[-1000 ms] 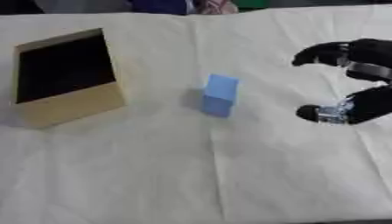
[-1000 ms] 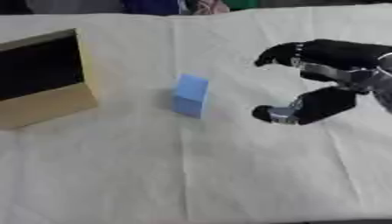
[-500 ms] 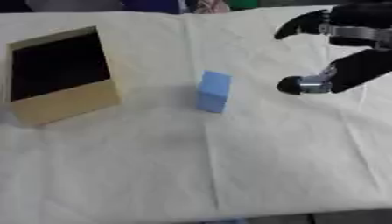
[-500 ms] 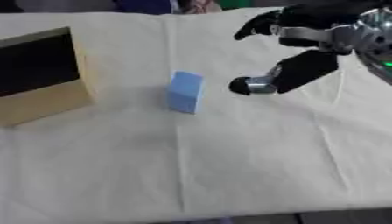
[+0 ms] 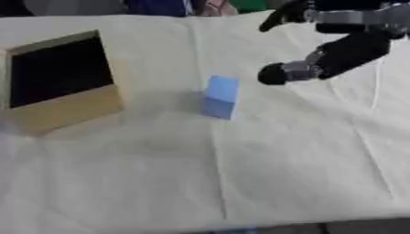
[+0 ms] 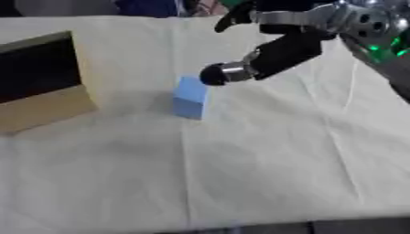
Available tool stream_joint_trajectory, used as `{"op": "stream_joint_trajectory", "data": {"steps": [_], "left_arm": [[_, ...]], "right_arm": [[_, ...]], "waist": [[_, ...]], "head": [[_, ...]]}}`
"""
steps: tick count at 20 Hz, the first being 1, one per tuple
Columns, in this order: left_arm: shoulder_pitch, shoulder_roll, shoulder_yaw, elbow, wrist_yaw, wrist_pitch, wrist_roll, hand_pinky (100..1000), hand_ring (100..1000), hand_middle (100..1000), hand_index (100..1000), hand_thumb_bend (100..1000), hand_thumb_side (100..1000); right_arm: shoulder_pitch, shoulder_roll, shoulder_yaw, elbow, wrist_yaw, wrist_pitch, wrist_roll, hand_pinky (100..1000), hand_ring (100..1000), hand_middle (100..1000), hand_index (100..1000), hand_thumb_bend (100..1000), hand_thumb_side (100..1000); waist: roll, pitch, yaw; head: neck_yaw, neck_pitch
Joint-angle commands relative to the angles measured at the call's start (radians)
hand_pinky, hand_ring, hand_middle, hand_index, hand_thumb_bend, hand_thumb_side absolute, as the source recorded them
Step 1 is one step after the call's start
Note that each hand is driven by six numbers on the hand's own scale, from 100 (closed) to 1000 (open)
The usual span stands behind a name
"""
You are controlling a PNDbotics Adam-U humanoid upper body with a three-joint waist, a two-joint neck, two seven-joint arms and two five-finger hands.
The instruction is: Pick up objects on the table and place them in the box.
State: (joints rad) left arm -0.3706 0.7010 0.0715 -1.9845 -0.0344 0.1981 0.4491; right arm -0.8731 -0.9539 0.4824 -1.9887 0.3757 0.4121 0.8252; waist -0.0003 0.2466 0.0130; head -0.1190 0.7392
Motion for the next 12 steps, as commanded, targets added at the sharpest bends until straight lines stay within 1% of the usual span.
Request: {"op": "stream_joint_trajectory", "data": {"steps": [1,5,8,12], "left_arm": [[-0.014,0.029,0.004,-0.015,0.008,0.008,0.001,926,942,800,918,377,842],[-0.018,0.026,0.003,-0.015,0.013,0.010,0.002,925,941,796,914,376,840],[-0.020,0.023,0.001,-0.015,0.013,0.011,0.001,925,940,792,908,375,839],[-0.021,0.021,0.002,-0.015,0.014,0.011,0.001,924,939,786,904,373,838]], "right_arm": [[-0.033,0.018,-0.004,0.014,0.008,0.036,0.049,953,1000,949,1000,534,956],[-0.067,0.069,0.003,0.078,0.003,0.044,0.064,938,1000,943,1000,512,945],[-0.084,0.105,0.003,0.151,0.014,0.053,0.061,936,1000,939,1000,505,939],[-0.092,0.139,0.009,0.222,0.025,0.041,0.059,942,1000,940,1000,481,881]], "waist": [[0.002,-0.017,0.002],[0.001,-0.014,0.005],[0.001,-0.011,0.007],[0.001,-0.007,0.011]], "head": [[-0.005,0.007],[-0.007,0.009],[-0.011,0.008],[-0.013,0.009]]}}
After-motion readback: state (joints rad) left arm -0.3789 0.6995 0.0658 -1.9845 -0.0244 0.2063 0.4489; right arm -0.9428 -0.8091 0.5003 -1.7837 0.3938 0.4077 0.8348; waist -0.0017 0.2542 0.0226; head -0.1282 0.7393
